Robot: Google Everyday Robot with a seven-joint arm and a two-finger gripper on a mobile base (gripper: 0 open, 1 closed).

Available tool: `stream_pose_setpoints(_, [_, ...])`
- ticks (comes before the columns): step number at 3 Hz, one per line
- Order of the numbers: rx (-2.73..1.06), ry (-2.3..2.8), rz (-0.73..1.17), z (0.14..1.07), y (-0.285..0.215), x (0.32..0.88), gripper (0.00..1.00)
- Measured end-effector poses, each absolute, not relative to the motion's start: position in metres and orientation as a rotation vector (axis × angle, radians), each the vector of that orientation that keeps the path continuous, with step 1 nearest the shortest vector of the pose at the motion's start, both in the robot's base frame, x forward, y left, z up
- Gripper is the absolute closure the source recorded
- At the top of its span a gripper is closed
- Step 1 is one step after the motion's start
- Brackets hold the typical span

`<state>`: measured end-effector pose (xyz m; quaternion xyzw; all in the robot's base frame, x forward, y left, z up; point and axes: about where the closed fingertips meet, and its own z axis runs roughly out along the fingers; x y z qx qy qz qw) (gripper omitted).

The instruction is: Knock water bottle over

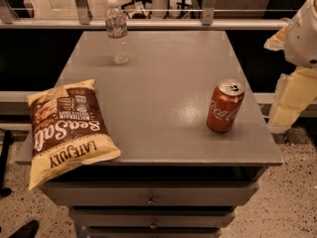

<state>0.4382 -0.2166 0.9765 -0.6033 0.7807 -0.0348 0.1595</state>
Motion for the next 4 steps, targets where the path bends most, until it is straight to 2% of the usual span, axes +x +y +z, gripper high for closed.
stream_pose_setpoints(2, [-1.743,2.185,-0.059,0.973,-0.202,0.455,0.00])
stream_pose_setpoints(4, [-1.726,1.962,0.106,0.980,-0.115,0.551,0.00])
